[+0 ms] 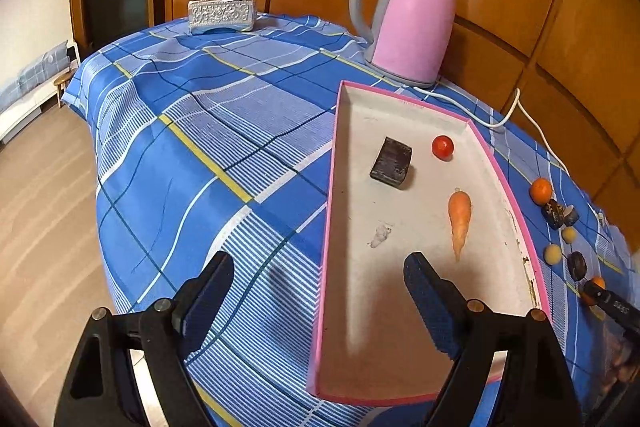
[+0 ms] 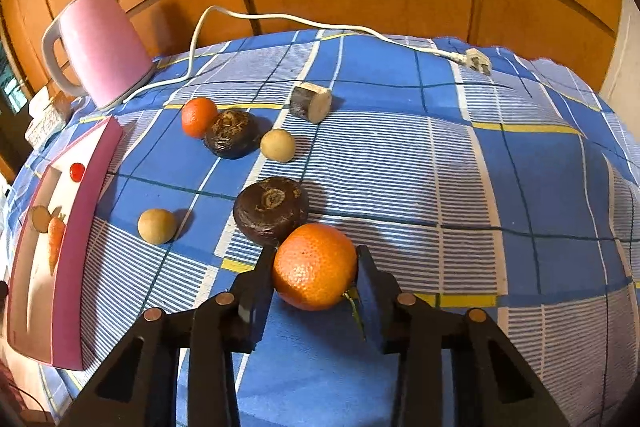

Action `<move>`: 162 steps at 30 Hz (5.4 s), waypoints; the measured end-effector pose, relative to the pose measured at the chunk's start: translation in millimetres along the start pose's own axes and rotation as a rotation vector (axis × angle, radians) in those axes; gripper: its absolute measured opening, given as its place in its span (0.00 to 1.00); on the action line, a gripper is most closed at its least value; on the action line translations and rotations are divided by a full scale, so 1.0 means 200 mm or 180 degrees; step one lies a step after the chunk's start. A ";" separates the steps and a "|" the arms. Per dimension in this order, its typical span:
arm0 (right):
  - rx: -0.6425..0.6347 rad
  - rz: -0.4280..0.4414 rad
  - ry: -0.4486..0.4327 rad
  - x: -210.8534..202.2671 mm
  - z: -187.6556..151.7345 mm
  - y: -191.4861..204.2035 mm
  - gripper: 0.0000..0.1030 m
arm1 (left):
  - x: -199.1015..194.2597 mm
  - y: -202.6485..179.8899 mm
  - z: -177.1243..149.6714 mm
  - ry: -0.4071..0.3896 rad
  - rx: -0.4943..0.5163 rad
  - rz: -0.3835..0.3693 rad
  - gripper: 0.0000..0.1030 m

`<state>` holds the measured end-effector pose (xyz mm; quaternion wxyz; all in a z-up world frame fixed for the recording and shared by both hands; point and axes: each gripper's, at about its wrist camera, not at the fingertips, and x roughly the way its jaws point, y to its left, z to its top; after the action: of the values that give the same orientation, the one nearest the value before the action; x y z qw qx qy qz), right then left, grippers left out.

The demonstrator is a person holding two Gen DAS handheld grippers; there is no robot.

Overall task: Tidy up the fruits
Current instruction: 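Carry the orange into the tray beside the carrot and release, then move the left gripper toward the yellow potato on the bedspread, then close the left gripper on the yellow potato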

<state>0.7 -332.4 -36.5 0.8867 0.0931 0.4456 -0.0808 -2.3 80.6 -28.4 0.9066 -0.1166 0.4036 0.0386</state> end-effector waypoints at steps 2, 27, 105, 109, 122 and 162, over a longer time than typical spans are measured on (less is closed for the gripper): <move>0.0024 0.0048 0.0010 -0.02 0.00 -0.01 0.37 | 0.00 0.00 0.00 0.0013 -0.0009 0.0002 0.85; -0.1361 0.1194 0.0125 -0.07 0.10 0.95 0.38 | 0.03 0.04 -0.01 0.0112 -0.0104 0.0001 0.85; 0.1036 -0.1419 -0.0418 -0.16 -0.22 -0.58 0.64 | -0.08 -0.33 0.05 0.0024 0.0638 -0.0476 0.86; 0.1028 -0.1427 -0.0429 -0.16 -0.22 -0.58 0.65 | -0.09 -0.49 0.08 0.0079 0.0888 -0.0826 0.86; 0.1030 -0.1406 -0.0452 -0.16 -0.22 -0.58 0.67 | -0.02 -0.92 0.06 0.0349 0.1395 -0.1335 0.85; 0.1067 -0.1397 -0.0497 -0.15 -0.22 -0.57 0.69 | 0.40 -1.43 -0.06 0.0570 0.1929 -0.1102 0.27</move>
<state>-77.6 -430.5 -49.4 0.8519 0.1332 0.3658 -0.3503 89.3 -201.1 -44.1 0.8542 0.0880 0.4489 -0.2473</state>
